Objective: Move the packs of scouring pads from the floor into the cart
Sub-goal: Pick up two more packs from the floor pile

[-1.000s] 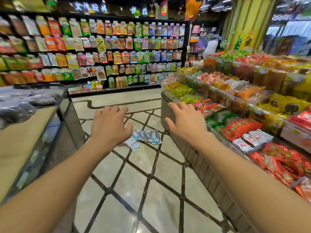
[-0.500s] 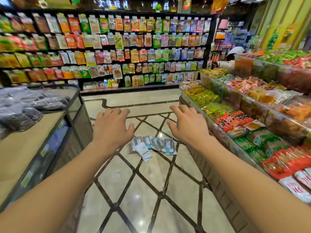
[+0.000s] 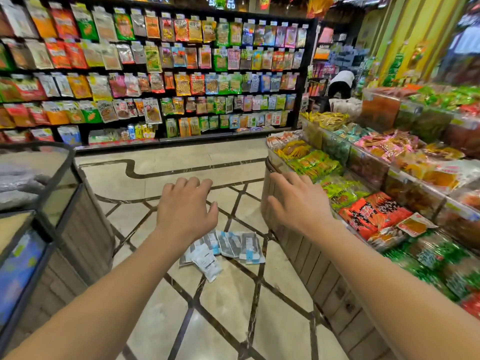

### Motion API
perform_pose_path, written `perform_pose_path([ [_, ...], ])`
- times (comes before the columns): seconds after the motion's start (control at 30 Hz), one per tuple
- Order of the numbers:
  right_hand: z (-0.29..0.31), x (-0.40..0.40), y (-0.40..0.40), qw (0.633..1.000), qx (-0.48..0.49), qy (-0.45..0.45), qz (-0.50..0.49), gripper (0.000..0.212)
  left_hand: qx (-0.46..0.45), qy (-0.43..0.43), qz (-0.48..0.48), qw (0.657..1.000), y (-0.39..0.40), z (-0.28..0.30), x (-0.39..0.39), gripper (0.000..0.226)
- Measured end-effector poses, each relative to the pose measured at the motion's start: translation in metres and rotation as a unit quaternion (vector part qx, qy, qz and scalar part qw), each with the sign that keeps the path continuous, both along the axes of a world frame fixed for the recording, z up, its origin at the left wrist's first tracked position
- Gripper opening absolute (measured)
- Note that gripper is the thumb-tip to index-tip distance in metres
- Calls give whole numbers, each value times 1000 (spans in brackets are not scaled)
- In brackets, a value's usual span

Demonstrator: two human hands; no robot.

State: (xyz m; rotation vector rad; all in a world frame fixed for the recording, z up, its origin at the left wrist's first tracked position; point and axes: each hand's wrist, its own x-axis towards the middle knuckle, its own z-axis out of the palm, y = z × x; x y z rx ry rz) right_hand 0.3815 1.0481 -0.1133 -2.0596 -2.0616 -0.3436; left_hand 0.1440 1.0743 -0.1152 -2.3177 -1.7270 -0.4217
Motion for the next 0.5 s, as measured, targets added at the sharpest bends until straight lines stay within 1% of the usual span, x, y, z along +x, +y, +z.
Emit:
perform_pose_path([
  [0.23, -6, 14, 104, 1000, -12, -13, -14, 60, -1, 17, -18, 1000, 116, -7, 20, 54],
  [0.5, -39, 63, 239, 1000, -16, -2, -19, 60, -20, 40, -23, 999, 252, -39, 74, 56],
])
